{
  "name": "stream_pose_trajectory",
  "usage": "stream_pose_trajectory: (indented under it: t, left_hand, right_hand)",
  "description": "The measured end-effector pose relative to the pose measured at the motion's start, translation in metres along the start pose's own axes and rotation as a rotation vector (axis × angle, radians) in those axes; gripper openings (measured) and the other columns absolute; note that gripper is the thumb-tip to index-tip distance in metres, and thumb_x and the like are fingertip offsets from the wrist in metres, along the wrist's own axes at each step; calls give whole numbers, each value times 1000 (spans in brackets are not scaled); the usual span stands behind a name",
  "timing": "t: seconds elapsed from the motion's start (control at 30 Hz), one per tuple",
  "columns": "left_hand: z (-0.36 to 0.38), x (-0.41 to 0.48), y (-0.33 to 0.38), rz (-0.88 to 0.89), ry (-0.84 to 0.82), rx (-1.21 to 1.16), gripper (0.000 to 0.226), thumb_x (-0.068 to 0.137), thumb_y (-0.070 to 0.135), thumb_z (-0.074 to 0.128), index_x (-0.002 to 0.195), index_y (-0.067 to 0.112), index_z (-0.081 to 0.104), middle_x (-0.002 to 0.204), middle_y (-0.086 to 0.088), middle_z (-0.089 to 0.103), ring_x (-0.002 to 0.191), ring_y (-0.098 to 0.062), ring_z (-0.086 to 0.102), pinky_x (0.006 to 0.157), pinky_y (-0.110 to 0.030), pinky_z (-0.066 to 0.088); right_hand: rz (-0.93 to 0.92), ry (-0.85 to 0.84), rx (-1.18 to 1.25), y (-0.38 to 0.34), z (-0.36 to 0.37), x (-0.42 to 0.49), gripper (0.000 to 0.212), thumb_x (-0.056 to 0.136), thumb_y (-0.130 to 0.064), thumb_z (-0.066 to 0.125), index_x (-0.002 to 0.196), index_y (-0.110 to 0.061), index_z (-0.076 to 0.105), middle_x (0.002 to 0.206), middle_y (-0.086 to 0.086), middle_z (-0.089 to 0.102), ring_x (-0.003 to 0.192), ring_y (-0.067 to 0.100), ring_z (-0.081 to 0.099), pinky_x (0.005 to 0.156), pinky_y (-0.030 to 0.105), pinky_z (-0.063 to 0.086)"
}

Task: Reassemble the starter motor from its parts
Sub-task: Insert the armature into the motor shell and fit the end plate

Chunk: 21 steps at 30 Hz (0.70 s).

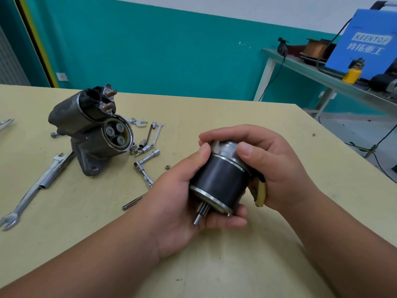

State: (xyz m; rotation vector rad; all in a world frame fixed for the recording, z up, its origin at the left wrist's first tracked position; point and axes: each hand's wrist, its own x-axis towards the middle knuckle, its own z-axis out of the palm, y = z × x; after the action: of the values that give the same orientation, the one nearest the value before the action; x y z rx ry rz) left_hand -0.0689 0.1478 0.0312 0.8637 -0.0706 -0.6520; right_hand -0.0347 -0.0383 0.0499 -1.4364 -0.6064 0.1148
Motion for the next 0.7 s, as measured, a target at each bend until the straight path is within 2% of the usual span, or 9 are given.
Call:
stream_pose_trajectory:
  t: [0.17, 0.27, 0.33, 0.4, 0.43, 0.47, 0.53, 0.6, 0.7]
  left_hand:
    - [1, 1, -2, 25, 6, 4, 69, 77, 64, 75, 118, 8, 79, 103, -27, 74, 75, -44, 74, 61, -45, 66]
    - [-1, 1, -2, 32, 3, 12, 70, 78, 66, 74, 118, 9, 79, 103, -26, 74, 75, -42, 75, 62, -44, 66]
    - [-1, 0, -1, 27, 1, 10, 70, 79, 67, 73, 117, 9, 80, 102, -26, 74, 74, -41, 75, 61, -44, 66]
    - [-1, 0, 0, 23, 9, 2, 70, 78, 67, 73, 116, 9, 80, 101, -26, 74, 72, -41, 75, 59, -43, 65]
    - [-1, 1, -1, 25, 21, 1, 71, 77, 67, 73, 116, 8, 80, 101, -27, 74, 72, -40, 75, 58, -42, 65]
    - [0, 1, -1, 29, 36, 2, 72, 77, 67, 74, 117, 8, 79, 101, -27, 73, 71, -40, 74, 58, -42, 65]
    - [0, 2, -3, 44, 63, 18, 73, 75, 66, 75, 118, 8, 79, 102, -26, 74, 70, -40, 74, 57, -42, 64]
    - [1, 3, -4, 69, 98, 56, 76, 73, 66, 77, 121, 7, 77, 101, -26, 74, 70, -41, 73, 58, -43, 64]
    - [2, 4, -7, 130, 182, 113, 79, 79, 64, 79, 132, 5, 67, 102, -26, 75, 68, -42, 72, 59, -45, 63]
  right_hand:
    - [15, 23, -60, -4, 3, 1, 36, 105, -27, 47, 120, -12, 76, 126, 30, 66, 99, 72, 48, 70, 92, 32]
    - [60, 50, -59, -6, 6, 2, 37, 104, -22, 43, 115, -19, 79, 128, 18, 70, 105, 69, 50, 73, 88, 37]
    - [89, 68, -70, -8, 10, 2, 36, 102, -24, 44, 115, -19, 78, 127, 15, 71, 99, 61, 57, 60, 69, 48]
    - [113, 93, -76, -9, 13, 2, 37, 101, -27, 45, 119, -19, 76, 125, 14, 71, 90, 53, 59, 52, 45, 44]
    - [128, 102, -72, -10, 13, 1, 37, 100, -27, 45, 119, -20, 76, 126, 12, 72, 92, 55, 58, 54, 44, 43]
    - [145, 106, -64, -9, 14, 1, 37, 100, -28, 45, 118, -20, 76, 127, 11, 72, 98, 59, 57, 56, 50, 44]
    - [170, 102, -52, -9, 13, 2, 36, 99, -27, 46, 116, -21, 78, 126, 13, 72, 108, 62, 54, 69, 74, 47]
    - [172, 110, -71, -7, 14, 3, 35, 98, -27, 48, 114, -21, 79, 125, 15, 72, 113, 61, 54, 85, 85, 41]
    - [161, 126, -141, -6, 16, 3, 34, 98, -28, 49, 114, -23, 79, 124, 7, 74, 113, 41, 67, 99, 69, 49]
